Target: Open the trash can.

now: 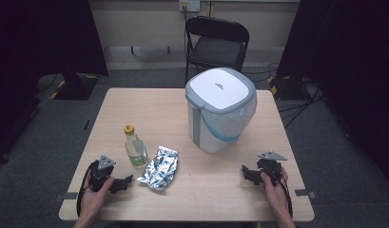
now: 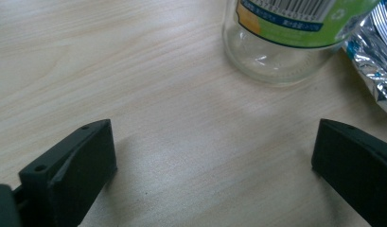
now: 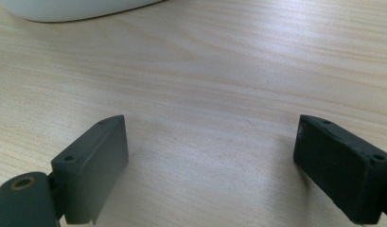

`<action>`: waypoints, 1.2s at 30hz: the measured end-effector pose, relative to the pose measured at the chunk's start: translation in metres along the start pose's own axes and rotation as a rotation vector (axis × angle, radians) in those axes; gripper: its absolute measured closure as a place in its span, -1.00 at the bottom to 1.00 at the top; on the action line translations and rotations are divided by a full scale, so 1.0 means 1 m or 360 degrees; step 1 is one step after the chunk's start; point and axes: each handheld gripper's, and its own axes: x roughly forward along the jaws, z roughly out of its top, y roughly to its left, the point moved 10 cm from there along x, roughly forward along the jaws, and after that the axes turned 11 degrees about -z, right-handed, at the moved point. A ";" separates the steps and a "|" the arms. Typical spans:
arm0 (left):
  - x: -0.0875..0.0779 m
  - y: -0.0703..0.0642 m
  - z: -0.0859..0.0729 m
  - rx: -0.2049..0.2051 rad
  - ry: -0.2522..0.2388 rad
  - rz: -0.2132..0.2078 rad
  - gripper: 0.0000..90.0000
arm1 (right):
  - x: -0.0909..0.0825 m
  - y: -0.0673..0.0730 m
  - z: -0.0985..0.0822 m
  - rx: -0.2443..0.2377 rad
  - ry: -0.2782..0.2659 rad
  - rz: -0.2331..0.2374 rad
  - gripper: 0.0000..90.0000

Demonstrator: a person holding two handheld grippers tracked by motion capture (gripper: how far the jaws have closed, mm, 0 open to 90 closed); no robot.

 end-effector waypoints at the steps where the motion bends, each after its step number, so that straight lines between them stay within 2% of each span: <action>1: 0.000 0.000 0.000 -0.0006 0.0003 0.0010 -0.98 | 0.000 0.000 0.000 0.0000 0.0000 0.0000 -0.78; 7: -0.001 0.001 0.001 -0.0025 -0.0014 0.0032 -0.95 | 0.000 0.000 0.000 0.0000 0.0000 0.0000 -0.78; 11: -0.005 0.003 0.001 -0.0054 -0.0061 0.0054 -0.68 | 0.000 0.000 0.000 -0.0001 0.0000 0.0000 -0.78; 12: -0.007 0.003 0.001 -0.0069 -0.0069 0.0039 -0.63 | 0.000 0.000 0.000 -0.0002 -0.0001 0.0002 -0.77; 15: -0.009 0.000 0.001 -0.0061 -0.0068 0.0018 -0.64 | -0.002 0.002 0.000 -0.0011 -0.0007 0.0003 -0.71; 19: -0.010 -0.004 0.004 -0.0063 -0.0103 -0.0018 -0.65 | -0.003 0.005 0.000 -0.0025 -0.0007 0.0022 -0.70; 21: -0.014 -0.010 0.006 -0.0093 -0.0116 -0.0058 -0.64 | -0.004 0.008 0.001 -0.0025 -0.0002 0.0046 -0.70; 23: -0.015 -0.011 0.007 -0.0101 -0.0132 -0.0061 -0.64 | -0.005 0.010 0.002 -0.0019 0.0002 0.0073 -0.68; 24: -0.021 -0.015 0.010 -0.0126 -0.0165 -0.0077 -0.64 | -0.006 0.012 0.003 -0.0010 0.0003 0.0090 -0.68; 25: -0.021 -0.015 0.010 -0.0126 -0.0165 -0.0077 -0.64 | -0.006 0.012 0.003 -0.0010 0.0003 0.0090 -0.68; 28: -0.039 -0.021 0.019 -0.0201 -0.0271 -0.0055 -0.65 | -0.009 0.017 0.007 -0.0019 -0.0013 0.0114 -0.68; 29: -0.039 -0.021 0.019 -0.0201 -0.0271 -0.0055 -0.65 | -0.009 0.017 0.007 -0.0019 -0.0013 0.0114 -0.68; 30: -0.044 -0.022 0.023 -0.0199 -0.0306 -0.0063 -0.65 | -0.010 0.019 0.008 -0.0021 -0.0017 0.0121 -0.68; 32: -0.053 -0.027 0.033 -0.0183 -0.0353 -0.0119 -0.65 | -0.013 0.020 0.011 -0.0027 -0.0028 0.0134 -0.68; 35: -0.057 -0.030 0.040 -0.0173 -0.0389 -0.0149 -0.65 | -0.014 0.019 0.014 -0.0015 -0.0041 0.0138 -0.68; 36: -0.062 -0.035 0.048 -0.0136 -0.0409 -0.0166 -0.65 | -0.016 0.019 0.018 -0.0019 -0.0053 0.0144 -0.68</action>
